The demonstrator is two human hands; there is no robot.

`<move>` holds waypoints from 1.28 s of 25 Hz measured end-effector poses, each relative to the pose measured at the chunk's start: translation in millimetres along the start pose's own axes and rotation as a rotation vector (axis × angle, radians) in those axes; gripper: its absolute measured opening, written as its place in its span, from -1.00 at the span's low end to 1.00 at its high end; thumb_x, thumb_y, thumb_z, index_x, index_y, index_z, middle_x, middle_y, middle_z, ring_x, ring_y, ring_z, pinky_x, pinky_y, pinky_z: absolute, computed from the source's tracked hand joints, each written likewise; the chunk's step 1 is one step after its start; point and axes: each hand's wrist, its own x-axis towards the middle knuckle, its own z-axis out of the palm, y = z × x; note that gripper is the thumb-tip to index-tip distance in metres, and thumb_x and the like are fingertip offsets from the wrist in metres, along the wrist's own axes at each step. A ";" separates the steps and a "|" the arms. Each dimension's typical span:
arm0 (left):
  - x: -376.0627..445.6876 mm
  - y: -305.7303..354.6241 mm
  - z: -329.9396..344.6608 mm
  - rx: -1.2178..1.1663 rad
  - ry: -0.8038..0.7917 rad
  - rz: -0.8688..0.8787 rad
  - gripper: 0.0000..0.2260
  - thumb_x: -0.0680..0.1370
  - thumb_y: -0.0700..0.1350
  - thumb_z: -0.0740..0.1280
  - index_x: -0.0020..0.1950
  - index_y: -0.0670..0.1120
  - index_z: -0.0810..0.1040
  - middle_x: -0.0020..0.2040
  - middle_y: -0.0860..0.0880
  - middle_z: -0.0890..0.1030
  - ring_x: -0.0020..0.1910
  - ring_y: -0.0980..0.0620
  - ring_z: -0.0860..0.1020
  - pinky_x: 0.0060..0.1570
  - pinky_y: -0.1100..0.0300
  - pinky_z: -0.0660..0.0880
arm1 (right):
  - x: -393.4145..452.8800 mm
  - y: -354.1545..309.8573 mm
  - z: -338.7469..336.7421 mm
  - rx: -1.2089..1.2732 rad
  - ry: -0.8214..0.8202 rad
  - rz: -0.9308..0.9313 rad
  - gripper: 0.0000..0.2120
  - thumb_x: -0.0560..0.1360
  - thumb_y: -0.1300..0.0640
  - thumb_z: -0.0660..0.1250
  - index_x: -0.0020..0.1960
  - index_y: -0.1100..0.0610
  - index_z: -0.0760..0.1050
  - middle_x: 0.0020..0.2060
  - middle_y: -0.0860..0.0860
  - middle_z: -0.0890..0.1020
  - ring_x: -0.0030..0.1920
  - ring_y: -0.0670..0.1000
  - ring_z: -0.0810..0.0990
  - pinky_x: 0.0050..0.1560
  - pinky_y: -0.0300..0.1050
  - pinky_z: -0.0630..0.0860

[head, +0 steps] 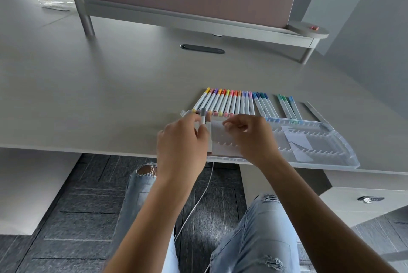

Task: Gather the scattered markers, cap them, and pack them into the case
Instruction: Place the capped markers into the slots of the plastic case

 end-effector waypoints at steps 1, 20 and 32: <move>1.0 4.5 7.1 0.058 -0.019 0.017 -0.83 0.63 -0.06 0.28 0.15 0.01 0.64 -0.22 0.03 0.67 -0.24 -0.06 0.57 -0.01 0.03 0.49 | -0.2 4.6 -6.5 0.017 0.040 0.017 -0.86 0.59 0.14 0.40 0.04 0.07 0.74 -0.22 -0.21 0.68 -0.19 -0.24 0.65 -0.18 -0.41 0.53; -5.1 13.9 50.3 0.435 0.008 0.039 -0.82 0.62 -0.07 0.29 -0.01 0.04 0.71 -0.12 0.01 0.63 0.00 -0.08 0.52 -0.05 0.05 0.29 | -10.9 30.7 -25.7 0.278 0.104 0.060 -0.87 0.60 0.12 0.39 -0.04 0.08 0.72 -0.26 -0.07 0.72 -0.39 -0.17 0.55 -0.33 -0.17 0.54; 9.4 103.8 106.5 0.087 -0.093 0.218 -0.89 0.62 -0.03 0.34 0.01 0.00 0.65 -0.16 0.05 0.69 -0.21 0.03 0.62 -0.08 -0.06 0.60 | 14.0 103.8 -131.2 0.068 0.275 0.182 -0.86 0.58 0.16 0.39 -0.09 0.00 0.70 -0.24 -0.13 0.72 -0.38 -0.18 0.59 -0.32 -0.26 0.46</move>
